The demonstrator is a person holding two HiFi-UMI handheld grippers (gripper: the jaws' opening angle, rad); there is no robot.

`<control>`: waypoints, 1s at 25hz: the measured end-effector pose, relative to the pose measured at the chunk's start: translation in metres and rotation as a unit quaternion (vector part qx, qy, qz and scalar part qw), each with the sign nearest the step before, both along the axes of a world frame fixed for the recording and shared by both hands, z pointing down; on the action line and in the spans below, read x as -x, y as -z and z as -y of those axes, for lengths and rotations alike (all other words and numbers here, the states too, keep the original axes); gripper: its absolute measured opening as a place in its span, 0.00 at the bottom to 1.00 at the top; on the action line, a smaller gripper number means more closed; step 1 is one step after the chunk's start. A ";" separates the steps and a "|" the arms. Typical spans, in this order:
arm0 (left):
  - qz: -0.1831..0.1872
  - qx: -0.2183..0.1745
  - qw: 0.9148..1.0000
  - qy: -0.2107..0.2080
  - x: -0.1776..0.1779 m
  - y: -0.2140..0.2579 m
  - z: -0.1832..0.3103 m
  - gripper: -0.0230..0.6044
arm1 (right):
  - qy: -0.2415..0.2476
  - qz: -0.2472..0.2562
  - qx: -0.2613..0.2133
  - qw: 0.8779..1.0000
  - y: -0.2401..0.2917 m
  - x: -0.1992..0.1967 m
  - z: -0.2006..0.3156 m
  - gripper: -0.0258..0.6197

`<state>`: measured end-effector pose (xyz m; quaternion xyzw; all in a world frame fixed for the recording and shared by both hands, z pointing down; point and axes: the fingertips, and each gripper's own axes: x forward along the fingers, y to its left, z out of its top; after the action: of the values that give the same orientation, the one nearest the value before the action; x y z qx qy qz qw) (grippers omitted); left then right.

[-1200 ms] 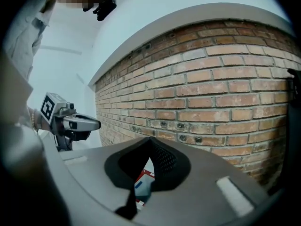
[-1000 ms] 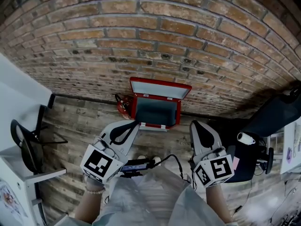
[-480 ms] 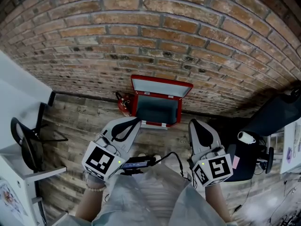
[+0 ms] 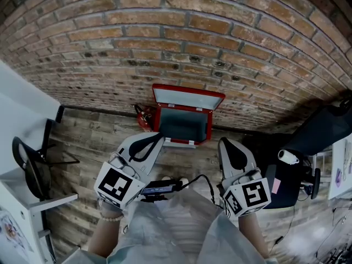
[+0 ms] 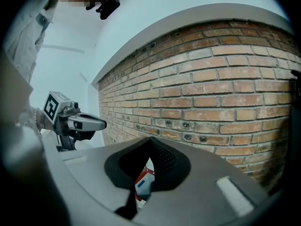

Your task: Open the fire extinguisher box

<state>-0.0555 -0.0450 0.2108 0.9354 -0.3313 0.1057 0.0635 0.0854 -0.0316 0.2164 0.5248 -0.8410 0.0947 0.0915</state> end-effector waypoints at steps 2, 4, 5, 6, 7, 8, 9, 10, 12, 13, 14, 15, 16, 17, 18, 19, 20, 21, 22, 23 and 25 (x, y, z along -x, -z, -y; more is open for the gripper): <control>0.003 -0.001 1.000 -0.001 0.001 -0.001 -0.001 0.03 | 0.001 -0.002 0.000 1.000 0.000 0.001 -0.001 0.05; 0.014 -0.003 1.000 -0.006 0.004 -0.006 -0.003 0.03 | 0.001 -0.003 -0.001 1.000 0.000 0.001 -0.002 0.05; 0.017 -0.004 1.000 -0.007 0.005 -0.007 -0.003 0.03 | 0.001 -0.004 -0.001 1.000 0.000 0.002 -0.003 0.04; 0.016 -0.004 1.000 -0.007 0.005 -0.008 -0.004 0.03 | 0.002 -0.004 -0.001 1.000 0.000 0.002 -0.004 0.04; 0.012 -0.002 1.000 -0.006 0.004 -0.006 -0.004 0.03 | 0.002 -0.005 -0.001 1.000 0.000 0.002 -0.004 0.04; 0.007 -0.001 1.000 -0.004 0.003 -0.005 -0.005 0.03 | 0.003 -0.005 -0.001 1.000 -0.001 0.003 -0.005 0.05; 0.003 0.001 1.000 -0.002 0.002 -0.004 -0.005 0.03 | 0.003 -0.006 -0.001 1.000 -0.001 0.003 -0.006 0.04; 0.002 0.001 1.000 -0.002 0.002 -0.004 -0.006 0.03 | 0.004 -0.005 -0.001 1.000 -0.002 0.004 -0.006 0.04; 0.002 0.001 1.000 -0.002 0.002 -0.004 -0.007 0.03 | 0.006 -0.005 0.001 1.000 -0.003 0.006 -0.007 0.04; 0.002 0.001 1.000 -0.002 0.003 -0.004 -0.008 0.03 | 0.007 -0.005 0.002 1.000 -0.003 0.006 -0.008 0.04; 0.003 0.001 1.000 -0.002 0.003 -0.004 -0.008 0.03 | 0.007 -0.006 0.003 1.000 -0.004 0.007 -0.009 0.04; 0.003 0.001 1.000 -0.001 0.003 -0.004 -0.009 0.03 | 0.008 -0.006 0.003 1.000 -0.004 0.008 -0.009 0.04; 0.004 0.001 1.000 -0.001 0.004 -0.004 -0.010 0.03 | 0.009 -0.006 0.004 1.000 -0.004 0.008 -0.010 0.04; 0.004 0.001 1.000 -0.001 0.004 -0.004 -0.010 0.03 | 0.009 -0.006 0.004 1.000 -0.004 0.009 -0.010 0.04; 0.005 0.001 1.000 -0.001 0.005 -0.005 -0.010 0.03 | 0.010 -0.006 0.004 1.000 -0.004 0.010 -0.010 0.05; 0.005 0.001 1.000 0.000 0.005 -0.005 -0.011 0.03 | 0.010 -0.006 0.004 1.000 -0.005 0.010 -0.011 0.04; 0.005 0.001 1.000 0.000 0.005 -0.005 -0.011 0.03 | 0.010 -0.007 0.005 1.000 -0.005 0.011 -0.011 0.05; 0.004 0.001 1.000 0.000 0.006 -0.005 -0.011 0.03 | 0.011 -0.007 0.005 1.000 -0.005 0.011 -0.011 0.04; 0.004 0.001 1.000 0.000 0.006 -0.005 -0.011 0.03 | 0.011 -0.008 0.006 1.000 -0.005 0.011 -0.012 0.04; 0.004 0.001 1.000 0.000 0.006 -0.005 -0.011 0.03 | 0.011 -0.008 0.007 1.000 -0.006 0.011 -0.012 0.04; 0.004 0.001 1.000 -0.001 0.006 -0.005 -0.012 0.03 | 0.010 -0.008 0.007 1.000 -0.006 0.011 -0.013 0.04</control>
<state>-0.0610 -0.0330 0.2159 0.9352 -0.3306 0.1103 0.0630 0.0742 -0.0186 0.2223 0.5161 -0.8450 0.0952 0.1025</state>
